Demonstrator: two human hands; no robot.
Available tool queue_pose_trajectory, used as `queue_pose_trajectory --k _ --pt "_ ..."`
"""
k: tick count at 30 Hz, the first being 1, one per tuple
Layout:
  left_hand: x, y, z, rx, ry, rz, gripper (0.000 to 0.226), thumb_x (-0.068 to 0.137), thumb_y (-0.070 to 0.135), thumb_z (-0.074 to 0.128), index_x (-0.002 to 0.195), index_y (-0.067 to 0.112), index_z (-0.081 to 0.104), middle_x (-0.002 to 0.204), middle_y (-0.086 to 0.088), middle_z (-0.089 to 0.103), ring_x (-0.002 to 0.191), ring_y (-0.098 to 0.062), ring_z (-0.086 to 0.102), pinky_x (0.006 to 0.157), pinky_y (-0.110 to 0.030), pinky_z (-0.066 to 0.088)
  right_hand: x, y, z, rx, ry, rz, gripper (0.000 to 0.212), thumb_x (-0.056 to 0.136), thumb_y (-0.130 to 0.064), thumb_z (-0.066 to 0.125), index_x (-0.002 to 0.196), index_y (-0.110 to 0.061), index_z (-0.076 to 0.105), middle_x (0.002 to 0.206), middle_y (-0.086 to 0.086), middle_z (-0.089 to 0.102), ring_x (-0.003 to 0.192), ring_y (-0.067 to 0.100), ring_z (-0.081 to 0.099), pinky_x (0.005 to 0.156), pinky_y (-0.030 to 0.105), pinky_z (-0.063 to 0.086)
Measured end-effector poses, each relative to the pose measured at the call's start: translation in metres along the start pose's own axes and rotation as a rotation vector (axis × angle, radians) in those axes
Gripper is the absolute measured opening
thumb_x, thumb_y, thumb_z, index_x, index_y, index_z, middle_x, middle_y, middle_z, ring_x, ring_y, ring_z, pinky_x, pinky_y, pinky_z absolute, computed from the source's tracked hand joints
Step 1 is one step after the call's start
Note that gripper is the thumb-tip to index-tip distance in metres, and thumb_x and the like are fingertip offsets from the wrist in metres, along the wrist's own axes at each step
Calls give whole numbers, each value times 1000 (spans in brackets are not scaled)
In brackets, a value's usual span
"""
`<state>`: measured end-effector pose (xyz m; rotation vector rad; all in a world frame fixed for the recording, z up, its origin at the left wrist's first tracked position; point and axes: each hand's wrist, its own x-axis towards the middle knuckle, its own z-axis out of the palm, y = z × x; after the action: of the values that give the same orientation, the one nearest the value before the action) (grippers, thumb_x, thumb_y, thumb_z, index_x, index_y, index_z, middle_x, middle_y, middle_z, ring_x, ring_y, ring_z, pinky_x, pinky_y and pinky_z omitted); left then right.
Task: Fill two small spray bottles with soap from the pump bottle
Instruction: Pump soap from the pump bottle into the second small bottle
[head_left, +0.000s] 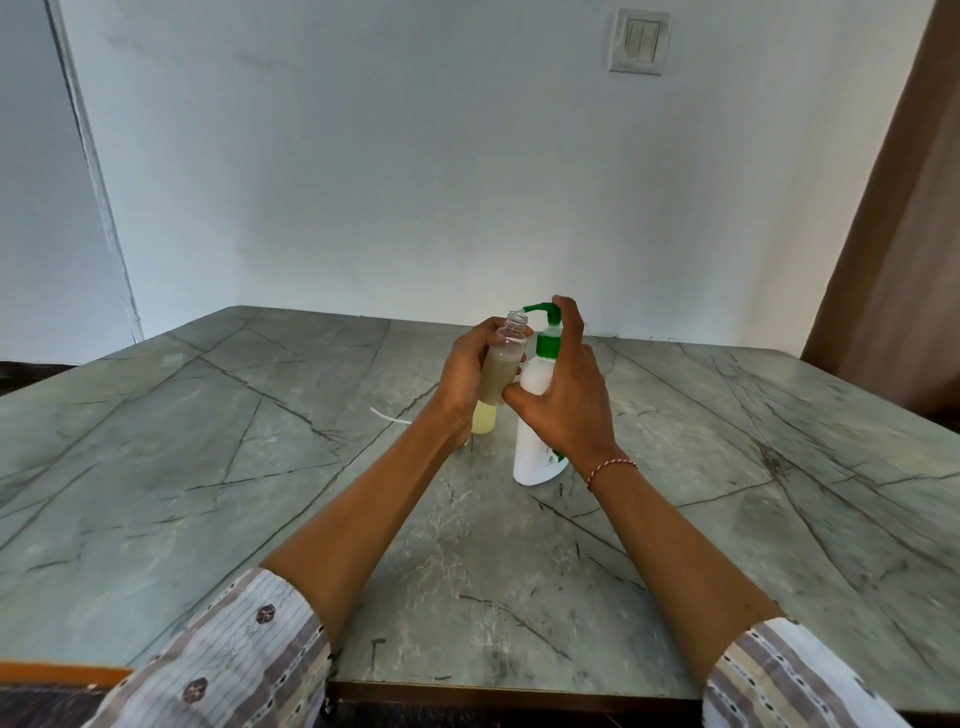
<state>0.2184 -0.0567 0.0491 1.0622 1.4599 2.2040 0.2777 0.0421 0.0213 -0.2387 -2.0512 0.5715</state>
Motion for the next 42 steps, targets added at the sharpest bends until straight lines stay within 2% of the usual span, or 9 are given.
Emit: queue_pose_trajectory --k 4,9,13,16,21,27,33,38,42 --pt "0 -1 -1 15 16 -10 34 93 20 34 82 27 65 77 9 70 72 -8 62 60 -18 50 1 -1 0 -17 2 -10 96 63 -28 77 138 -28 18 127 1 53 101 22 55 78 33 50" --pt "1 -2 0 3 8 -20 33 93 19 34 82 27 65 74 10 70 67 -6 63 56 -17 50 1 0 1 -11 12 -9 96 62 -28 76 138 -29 17 126 2 53 101 23 56 78 35 53" --pt "2 -3 -1 15 11 -18 33 93 20 33 83 28 64 76 11 70 68 -6 62 58 -18 50 0 0 1 11 7 19 110 64 -29 79 144 -36 4 134 1 48 108 23 54 83 37 52" --pt "3 -4 -1 27 10 -13 33 93 19 32 86 26 64 81 7 69 71 -9 61 62 -21 49 0 -1 0 8 5 24 117 63 -31 78 143 -43 -8 136 -1 47 107 22 54 81 39 53" --pt "4 -4 -2 22 10 -13 34 93 18 34 82 27 64 72 13 70 66 -5 62 62 -21 48 1 0 1 7 -10 26 110 63 -29 79 144 -35 5 129 1 51 107 22 54 83 36 51" --pt "3 -3 0 16 18 -17 33 93 19 32 85 27 63 85 4 67 75 -12 59 62 -20 49 0 -2 -1 16 7 -3 100 62 -28 77 139 -34 12 129 1 51 104 23 56 82 36 52" --pt "2 -2 -1 16 12 -18 32 93 19 33 84 26 63 82 5 67 73 -11 59 61 -19 48 0 -3 -1 2 14 -24 95 62 -26 76 137 -27 19 126 1 52 100 23 55 77 36 53" --pt "3 -3 -2 33 15 -19 32 94 21 33 85 28 63 83 7 68 72 -8 60 62 -19 50 -1 -3 0 15 22 -10 95 61 -30 75 135 -36 15 125 1 53 99 22 55 76 35 52" --pt "2 -3 -1 30 9 -22 35 94 20 34 81 29 65 77 12 71 68 -5 63 62 -19 51 0 -1 0 23 15 18 110 63 -30 78 143 -38 2 134 -1 48 108 21 53 80 33 49"
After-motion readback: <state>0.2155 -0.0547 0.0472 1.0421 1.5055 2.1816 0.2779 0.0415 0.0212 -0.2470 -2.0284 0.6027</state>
